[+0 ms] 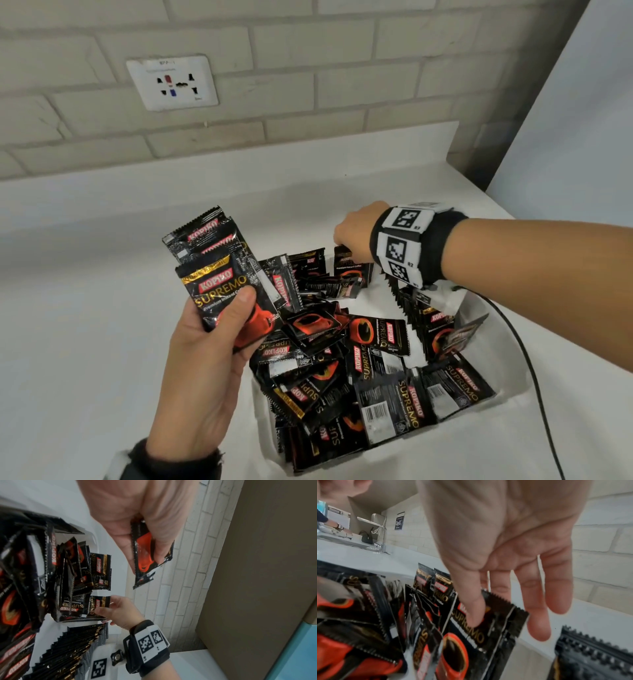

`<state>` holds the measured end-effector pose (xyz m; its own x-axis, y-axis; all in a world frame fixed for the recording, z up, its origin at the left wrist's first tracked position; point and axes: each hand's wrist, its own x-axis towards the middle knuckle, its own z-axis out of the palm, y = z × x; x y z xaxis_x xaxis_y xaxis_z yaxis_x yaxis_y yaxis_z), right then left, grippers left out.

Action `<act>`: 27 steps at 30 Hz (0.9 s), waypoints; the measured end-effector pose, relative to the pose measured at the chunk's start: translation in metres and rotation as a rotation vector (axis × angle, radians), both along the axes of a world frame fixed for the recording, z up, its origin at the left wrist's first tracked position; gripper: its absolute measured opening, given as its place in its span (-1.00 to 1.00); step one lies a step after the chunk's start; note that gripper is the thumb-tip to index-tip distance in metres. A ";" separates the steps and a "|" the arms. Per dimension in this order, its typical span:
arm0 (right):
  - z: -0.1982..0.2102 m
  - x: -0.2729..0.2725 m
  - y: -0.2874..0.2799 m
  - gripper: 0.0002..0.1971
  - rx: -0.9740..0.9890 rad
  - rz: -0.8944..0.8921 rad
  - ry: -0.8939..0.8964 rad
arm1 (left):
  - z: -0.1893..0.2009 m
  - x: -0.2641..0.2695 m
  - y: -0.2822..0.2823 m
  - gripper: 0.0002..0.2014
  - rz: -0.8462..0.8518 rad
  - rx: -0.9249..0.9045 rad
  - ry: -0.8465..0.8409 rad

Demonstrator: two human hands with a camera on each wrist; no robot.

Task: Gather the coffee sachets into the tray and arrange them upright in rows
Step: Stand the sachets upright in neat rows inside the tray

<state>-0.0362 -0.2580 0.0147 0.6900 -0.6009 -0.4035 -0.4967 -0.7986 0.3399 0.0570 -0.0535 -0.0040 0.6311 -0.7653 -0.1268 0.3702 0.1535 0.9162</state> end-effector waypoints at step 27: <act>-0.010 0.011 0.039 -0.87 0.089 0.078 -0.119 | -0.002 0.022 0.014 -0.81 0.124 -0.024 0.031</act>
